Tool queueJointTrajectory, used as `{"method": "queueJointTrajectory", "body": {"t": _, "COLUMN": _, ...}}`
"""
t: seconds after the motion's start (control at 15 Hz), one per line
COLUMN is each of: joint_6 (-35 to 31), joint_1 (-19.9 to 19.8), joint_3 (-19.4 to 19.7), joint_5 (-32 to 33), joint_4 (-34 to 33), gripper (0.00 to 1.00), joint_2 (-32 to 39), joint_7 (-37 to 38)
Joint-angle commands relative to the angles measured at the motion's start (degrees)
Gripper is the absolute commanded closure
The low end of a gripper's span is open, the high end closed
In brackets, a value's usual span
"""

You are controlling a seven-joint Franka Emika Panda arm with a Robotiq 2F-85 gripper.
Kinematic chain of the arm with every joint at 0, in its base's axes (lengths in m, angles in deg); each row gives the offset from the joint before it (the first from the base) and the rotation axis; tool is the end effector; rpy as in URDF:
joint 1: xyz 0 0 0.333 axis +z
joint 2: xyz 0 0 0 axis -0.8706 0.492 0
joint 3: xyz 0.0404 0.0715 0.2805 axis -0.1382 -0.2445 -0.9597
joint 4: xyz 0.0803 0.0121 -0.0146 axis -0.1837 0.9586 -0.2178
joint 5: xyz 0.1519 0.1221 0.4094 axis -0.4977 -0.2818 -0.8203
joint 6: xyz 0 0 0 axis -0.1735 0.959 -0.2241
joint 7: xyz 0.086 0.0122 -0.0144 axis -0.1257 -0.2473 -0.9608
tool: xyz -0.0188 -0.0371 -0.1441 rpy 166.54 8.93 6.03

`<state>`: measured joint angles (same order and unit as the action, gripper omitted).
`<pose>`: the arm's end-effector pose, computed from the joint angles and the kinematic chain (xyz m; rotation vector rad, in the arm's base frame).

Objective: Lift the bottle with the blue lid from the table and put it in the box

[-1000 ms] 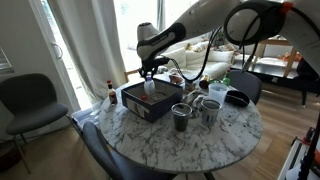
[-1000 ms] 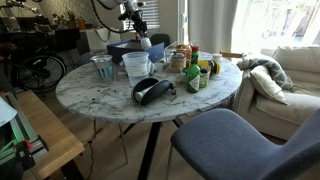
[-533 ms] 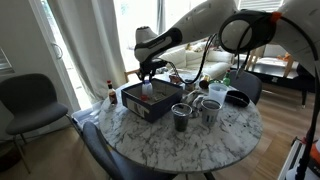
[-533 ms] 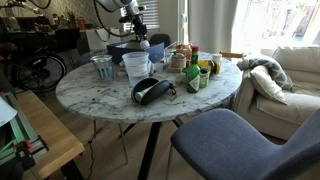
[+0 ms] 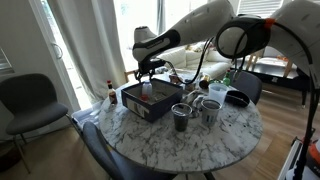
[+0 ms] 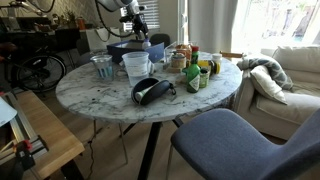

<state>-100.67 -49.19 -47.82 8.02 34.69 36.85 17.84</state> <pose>0.8422 0.1258 0.2425 2.9973 -0.1601 0.4111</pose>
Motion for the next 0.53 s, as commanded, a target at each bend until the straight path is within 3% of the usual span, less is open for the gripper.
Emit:
{"method": "queueJointTrajectory", "body": {"t": 0.0, "joint_6": 1.6, "joint_1": 0.0, "joint_3": -0.8, "joint_5": -1.2, "joint_4": -3.0, "gripper": 0.0, "joint_2": -0.9, "joint_7": -2.7}}
{"method": "queueJointTrajectory", "body": {"t": 0.33, "joint_6": -7.2, "joint_1": -1.4, "joint_3": -4.5, "joint_5": -1.2, "joint_4": 3.0, "gripper": 0.0, "joint_2": -12.0, "joint_7": -14.6}}
{"method": "queueJointTrajectory", "body": {"t": 0.4, "joint_6": -4.0, "joint_1": -0.2, "joint_3": -2.5, "joint_5": -0.2, "joint_4": -2.7, "gripper": 0.0, "joint_2": -6.7, "joint_7": -10.3}}
{"method": "queueJointTrajectory", "body": {"t": 0.47, "joint_6": -4.0, "joint_1": -0.2, "joint_3": -2.8, "joint_5": -0.2, "joint_4": -2.5, "gripper": 0.0, "joint_2": -8.2, "joint_7": -10.8}}
